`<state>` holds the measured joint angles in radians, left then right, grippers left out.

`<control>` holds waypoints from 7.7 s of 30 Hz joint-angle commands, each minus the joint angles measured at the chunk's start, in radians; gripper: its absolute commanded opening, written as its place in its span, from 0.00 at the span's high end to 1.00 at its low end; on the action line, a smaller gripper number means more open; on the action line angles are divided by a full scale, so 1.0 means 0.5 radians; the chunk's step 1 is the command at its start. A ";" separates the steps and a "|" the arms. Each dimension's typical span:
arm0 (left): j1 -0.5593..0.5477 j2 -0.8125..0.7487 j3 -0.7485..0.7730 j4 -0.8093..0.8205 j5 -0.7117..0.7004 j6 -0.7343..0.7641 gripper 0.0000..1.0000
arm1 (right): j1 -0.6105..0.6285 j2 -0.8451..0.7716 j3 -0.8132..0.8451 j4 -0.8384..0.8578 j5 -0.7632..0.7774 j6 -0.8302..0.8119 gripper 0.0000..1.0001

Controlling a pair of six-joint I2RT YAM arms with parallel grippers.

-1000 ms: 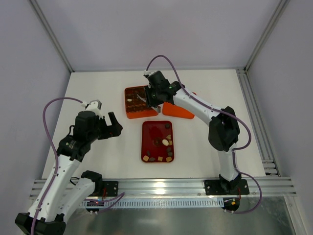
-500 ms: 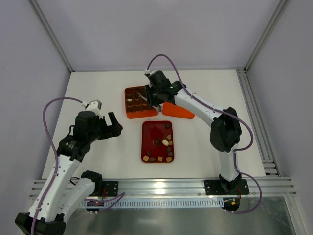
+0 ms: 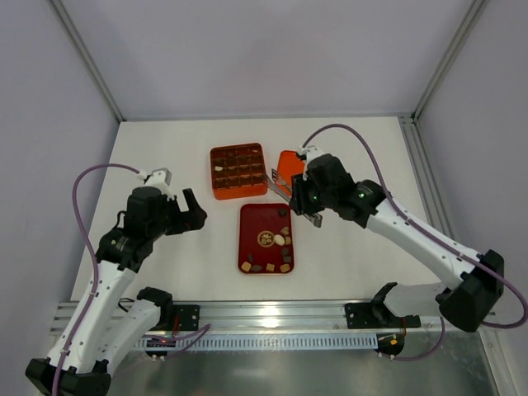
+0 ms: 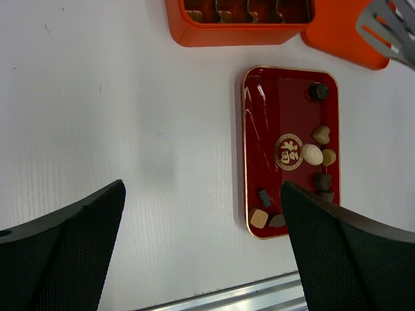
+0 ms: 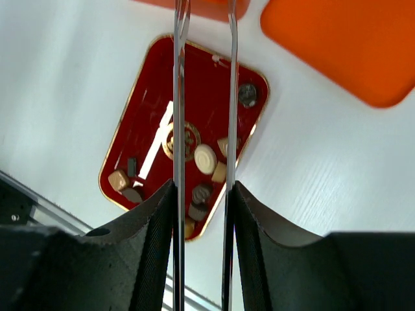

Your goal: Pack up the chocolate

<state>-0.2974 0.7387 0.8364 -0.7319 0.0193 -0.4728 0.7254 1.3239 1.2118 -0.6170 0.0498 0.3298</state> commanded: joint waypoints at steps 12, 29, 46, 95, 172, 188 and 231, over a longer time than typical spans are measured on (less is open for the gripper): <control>-0.007 -0.023 -0.004 0.046 -0.020 -0.024 0.00 | 0.261 -0.501 -0.515 -0.377 -0.014 0.120 0.59; -0.007 -0.017 -0.004 0.046 -0.020 -0.021 0.00 | 0.368 -0.331 -0.518 -0.410 -0.057 0.049 0.59; -0.007 -0.032 -0.004 0.046 -0.020 -0.021 0.00 | 0.402 -0.261 -0.445 -0.561 -0.026 0.003 0.59; -0.007 -0.106 -0.004 0.043 -0.023 -0.021 0.00 | 0.393 0.147 0.117 -0.778 -0.115 -0.184 0.56; -0.007 -0.112 -0.004 0.043 -0.020 -0.018 0.00 | 0.307 0.215 0.114 -0.619 -0.274 -0.184 0.64; -0.007 -0.109 -0.004 0.046 -0.023 -0.021 0.00 | 0.307 0.261 0.080 -0.607 -0.274 -0.206 0.63; -0.007 -0.057 -0.004 0.046 -0.011 -0.021 0.00 | -0.202 1.132 1.466 -0.472 -0.320 -0.236 0.63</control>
<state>-0.2989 0.7090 0.8364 -0.7315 0.0193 -0.4728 0.6289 1.8629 1.8626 -0.8963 -0.0925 0.2008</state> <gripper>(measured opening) 0.996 0.380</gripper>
